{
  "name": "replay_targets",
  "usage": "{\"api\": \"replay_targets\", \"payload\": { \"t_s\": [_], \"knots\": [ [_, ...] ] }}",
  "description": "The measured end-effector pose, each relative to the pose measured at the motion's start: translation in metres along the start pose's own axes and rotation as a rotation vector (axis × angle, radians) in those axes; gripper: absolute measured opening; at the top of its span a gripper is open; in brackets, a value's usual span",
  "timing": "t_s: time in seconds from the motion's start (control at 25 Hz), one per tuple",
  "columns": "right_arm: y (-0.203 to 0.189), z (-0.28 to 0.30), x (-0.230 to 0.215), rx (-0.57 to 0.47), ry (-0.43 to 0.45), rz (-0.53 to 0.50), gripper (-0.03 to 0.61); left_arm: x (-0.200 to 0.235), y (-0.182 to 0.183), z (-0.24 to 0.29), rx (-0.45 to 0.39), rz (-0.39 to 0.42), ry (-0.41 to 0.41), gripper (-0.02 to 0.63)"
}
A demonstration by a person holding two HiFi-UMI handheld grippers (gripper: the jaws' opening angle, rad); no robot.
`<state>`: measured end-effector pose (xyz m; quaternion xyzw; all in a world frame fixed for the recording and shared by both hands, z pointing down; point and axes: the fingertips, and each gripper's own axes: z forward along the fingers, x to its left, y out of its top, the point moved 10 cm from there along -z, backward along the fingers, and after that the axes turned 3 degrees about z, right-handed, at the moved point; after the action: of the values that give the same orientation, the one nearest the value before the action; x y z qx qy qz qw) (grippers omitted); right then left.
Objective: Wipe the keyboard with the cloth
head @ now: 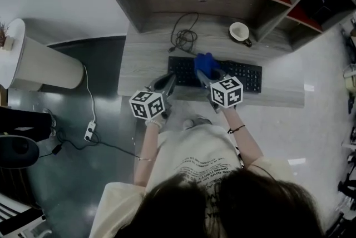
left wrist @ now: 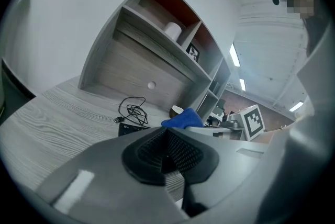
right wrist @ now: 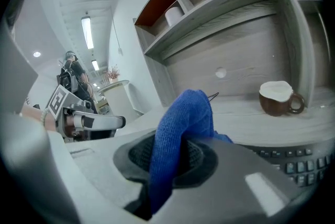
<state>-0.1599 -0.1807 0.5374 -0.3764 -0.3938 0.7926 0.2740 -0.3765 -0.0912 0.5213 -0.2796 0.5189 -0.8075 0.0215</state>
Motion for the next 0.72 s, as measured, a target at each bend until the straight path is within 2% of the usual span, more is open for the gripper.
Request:
{"api": "replay_targets", "payload": {
  "t_s": [0.44,0.72],
  "knots": [
    [0.007,0.022,0.015,0.047,0.088,-0.006,0.058,0.012,0.006,-0.017,-0.044,-0.036,0.085,-0.012],
    [0.010,0.036,0.024,0.062,0.116,0.003,0.058,0.019,0.006,-0.027,-0.050,-0.043,0.111,-0.012]
  ]
}}
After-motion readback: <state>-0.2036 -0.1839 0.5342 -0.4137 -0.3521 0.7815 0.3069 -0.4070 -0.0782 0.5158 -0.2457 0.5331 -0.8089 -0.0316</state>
